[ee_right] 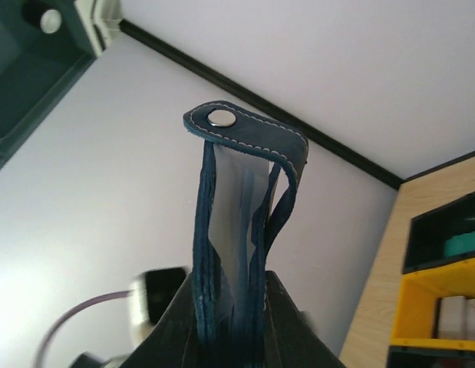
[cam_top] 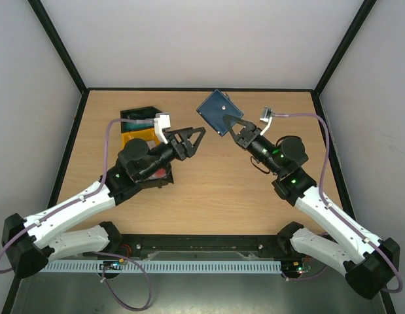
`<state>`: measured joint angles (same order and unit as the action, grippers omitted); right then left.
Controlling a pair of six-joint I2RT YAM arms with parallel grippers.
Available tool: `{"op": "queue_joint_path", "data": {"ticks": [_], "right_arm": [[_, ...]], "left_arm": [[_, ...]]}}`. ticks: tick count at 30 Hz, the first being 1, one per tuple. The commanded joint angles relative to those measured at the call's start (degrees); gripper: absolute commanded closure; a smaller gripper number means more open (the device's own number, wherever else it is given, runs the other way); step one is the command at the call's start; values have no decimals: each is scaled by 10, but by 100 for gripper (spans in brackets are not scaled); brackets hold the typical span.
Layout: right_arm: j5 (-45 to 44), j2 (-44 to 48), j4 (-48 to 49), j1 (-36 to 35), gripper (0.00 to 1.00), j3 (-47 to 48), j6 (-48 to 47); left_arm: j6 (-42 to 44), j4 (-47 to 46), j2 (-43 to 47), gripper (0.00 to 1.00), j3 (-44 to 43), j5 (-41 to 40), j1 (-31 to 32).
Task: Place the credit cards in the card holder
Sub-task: Turn over the card holder at the center of the board.
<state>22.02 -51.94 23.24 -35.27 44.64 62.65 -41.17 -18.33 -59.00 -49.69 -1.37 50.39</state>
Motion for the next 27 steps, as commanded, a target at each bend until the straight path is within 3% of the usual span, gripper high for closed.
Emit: {"op": "queue_joint_path", "data": {"ticks": [1,8,10,15,21,27], "right_arm": [[61,-5,150,0,94,-30,46],[57,9,187,0,94,-90,97],[49,15,184,0,94,-102,98],[41,12,189,-1,94,-113,102],[75,-3,207,-1,94,-117,121],[61,46,130,0,89,-139,92]], "left_arm": [[-284,-145,-18,18,43,100,-32],[-291,-255,-54,30,34,143,-30],[-288,-261,-53,36,49,140,-25],[-288,-260,-61,38,68,140,-20],[-273,-248,-79,64,53,132,-21],[-255,-212,-89,91,60,123,-28]]}}
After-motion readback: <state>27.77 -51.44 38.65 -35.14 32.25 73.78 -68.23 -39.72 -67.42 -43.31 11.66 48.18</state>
